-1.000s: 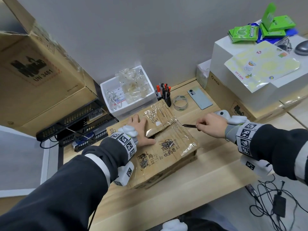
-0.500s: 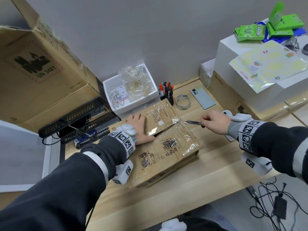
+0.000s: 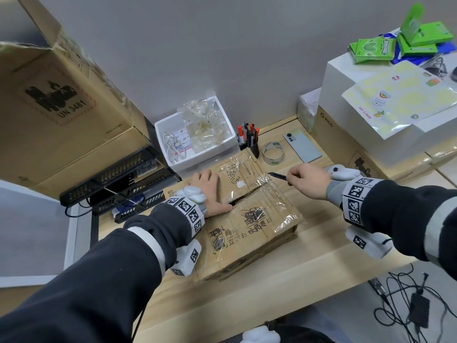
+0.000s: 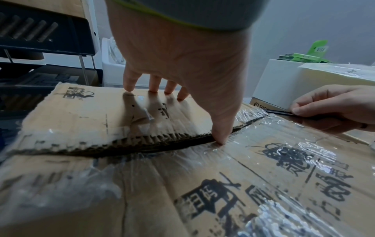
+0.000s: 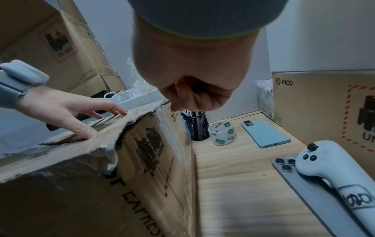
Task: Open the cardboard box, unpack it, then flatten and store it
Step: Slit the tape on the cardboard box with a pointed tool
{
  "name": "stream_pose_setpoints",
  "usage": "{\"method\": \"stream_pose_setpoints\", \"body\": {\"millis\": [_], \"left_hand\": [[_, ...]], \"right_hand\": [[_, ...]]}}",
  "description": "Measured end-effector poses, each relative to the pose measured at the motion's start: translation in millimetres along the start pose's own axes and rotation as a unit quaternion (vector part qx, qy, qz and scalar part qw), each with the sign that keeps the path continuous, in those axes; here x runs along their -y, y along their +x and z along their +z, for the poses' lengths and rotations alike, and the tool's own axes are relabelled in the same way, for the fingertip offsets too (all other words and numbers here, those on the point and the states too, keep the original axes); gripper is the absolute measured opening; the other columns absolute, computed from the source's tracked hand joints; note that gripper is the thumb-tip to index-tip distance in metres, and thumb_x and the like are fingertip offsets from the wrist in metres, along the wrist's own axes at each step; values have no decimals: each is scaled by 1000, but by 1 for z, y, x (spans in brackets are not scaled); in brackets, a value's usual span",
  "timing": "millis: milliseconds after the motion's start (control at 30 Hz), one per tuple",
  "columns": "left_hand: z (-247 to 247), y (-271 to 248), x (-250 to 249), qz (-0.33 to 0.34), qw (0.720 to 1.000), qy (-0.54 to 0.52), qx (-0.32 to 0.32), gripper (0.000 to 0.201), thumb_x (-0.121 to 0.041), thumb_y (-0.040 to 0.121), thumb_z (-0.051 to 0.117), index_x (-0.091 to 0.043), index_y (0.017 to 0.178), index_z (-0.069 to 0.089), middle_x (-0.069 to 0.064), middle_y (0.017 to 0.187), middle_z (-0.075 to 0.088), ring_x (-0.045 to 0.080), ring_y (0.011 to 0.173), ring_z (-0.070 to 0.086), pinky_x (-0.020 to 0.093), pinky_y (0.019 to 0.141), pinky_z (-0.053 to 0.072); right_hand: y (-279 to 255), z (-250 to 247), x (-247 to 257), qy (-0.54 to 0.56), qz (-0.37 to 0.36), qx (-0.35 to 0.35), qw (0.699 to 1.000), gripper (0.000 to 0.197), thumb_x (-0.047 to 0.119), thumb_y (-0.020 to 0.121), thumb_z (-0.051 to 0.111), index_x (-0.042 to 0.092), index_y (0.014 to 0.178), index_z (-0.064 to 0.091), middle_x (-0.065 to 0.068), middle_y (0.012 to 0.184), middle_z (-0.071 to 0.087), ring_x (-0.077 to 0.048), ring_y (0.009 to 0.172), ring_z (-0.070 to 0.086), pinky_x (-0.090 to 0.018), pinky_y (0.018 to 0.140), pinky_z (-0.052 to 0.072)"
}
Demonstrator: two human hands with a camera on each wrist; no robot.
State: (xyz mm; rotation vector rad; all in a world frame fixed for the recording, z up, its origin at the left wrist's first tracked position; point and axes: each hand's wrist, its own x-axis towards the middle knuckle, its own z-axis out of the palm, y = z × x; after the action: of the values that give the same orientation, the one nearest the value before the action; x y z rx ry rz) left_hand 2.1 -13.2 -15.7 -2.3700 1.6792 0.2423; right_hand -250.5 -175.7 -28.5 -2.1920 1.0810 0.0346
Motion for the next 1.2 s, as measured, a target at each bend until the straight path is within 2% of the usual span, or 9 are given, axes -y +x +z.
{"method": "stream_pose_setpoints", "body": {"millis": [300, 467, 600, 700, 767, 800, 933, 1100, 1200], "left_hand": [[1, 3, -4, -8, 1000, 21, -3, 87, -79, 60, 65, -18, 120, 48, 2, 127, 47, 24, 109, 45, 38, 87, 45], [-1, 3, -2, 2, 1000, 29, -12, 87, -80, 58, 62, -20, 119, 48, 0, 123, 48, 23, 104, 44, 37, 86, 44], [-2, 5, 2, 6, 1000, -4, -29, 88, -80, 54, 63, -22, 119, 49, 0, 116, 48, 22, 100, 42, 37, 86, 44], [0, 6, 5, 1, 999, -35, -30, 104, -80, 51, 67, -22, 134, 44, 6, 132, 43, 28, 119, 43, 42, 101, 42], [3, 7, 6, -10, 998, -55, -7, 120, -80, 50, 70, -22, 148, 32, 14, 154, 29, 35, 143, 28, 50, 119, 27], [5, 8, 7, -15, 998, -64, 4, 125, -81, 50, 70, -23, 151, 26, 14, 159, 23, 34, 147, 22, 52, 121, 20], [4, 12, 12, -4, 998, -65, 15, 128, -90, 42, 62, -25, 147, 28, 4, 137, 42, 27, 127, 43, 48, 109, 34], [-3, 16, 21, 11, 997, -59, 40, 129, -91, 40, 62, -27, 147, 26, 1, 137, 44, 24, 120, 45, 43, 102, 43], [-5, 18, 21, 18, 997, -54, 44, 130, -90, 40, 64, -27, 146, 26, 2, 133, 45, 22, 116, 46, 42, 97, 46]], "right_hand": [[-19, -14, -19, -18, -31, 70, 997, 28, 26, 93, 52, 18, 71, 69, 4, 54, 58, -12, 50, 49, -24, 51, 39], [-19, -16, -30, 39, 9, 70, 997, 27, 22, 93, 53, 16, 70, 67, 4, 55, 57, -12, 49, 48, -25, 52, 39], [-11, -7, -37, 148, 66, 44, 986, 26, 18, 94, 48, 9, 78, 66, -2, 57, 55, -19, 52, 45, -28, 56, 38], [-4, 3, -39, 210, 94, 53, 972, 20, 10, 93, 46, 9, 87, 65, -6, 62, 57, -19, 52, 45, -28, 53, 38], [-2, 10, -36, 241, 99, 56, 964, 18, 8, 95, 44, 11, 95, 61, -6, 69, 59, -18, 51, 46, -26, 49, 38], [-1, 14, -33, 260, 101, 55, 959, 17, 9, 97, 42, 13, 99, 59, -6, 72, 60, -19, 51, 46, -25, 46, 37], [6, 32, -28, 322, 139, 72, 934, 20, 9, 100, 39, 15, 113, 52, -8, 77, 62, -20, 50, 45, -24, 45, 35], [16, 49, -33, 343, 174, 95, 918, 43, -11, 91, 31, 13, 120, 51, -8, 86, 65, -14, 57, 47, -25, 49, 33], [19, 57, -34, 336, 179, 90, 920, 42, -14, 90, 30, 11, 116, 52, -6, 89, 64, -14, 62, 53, -23, 51, 39]]}}
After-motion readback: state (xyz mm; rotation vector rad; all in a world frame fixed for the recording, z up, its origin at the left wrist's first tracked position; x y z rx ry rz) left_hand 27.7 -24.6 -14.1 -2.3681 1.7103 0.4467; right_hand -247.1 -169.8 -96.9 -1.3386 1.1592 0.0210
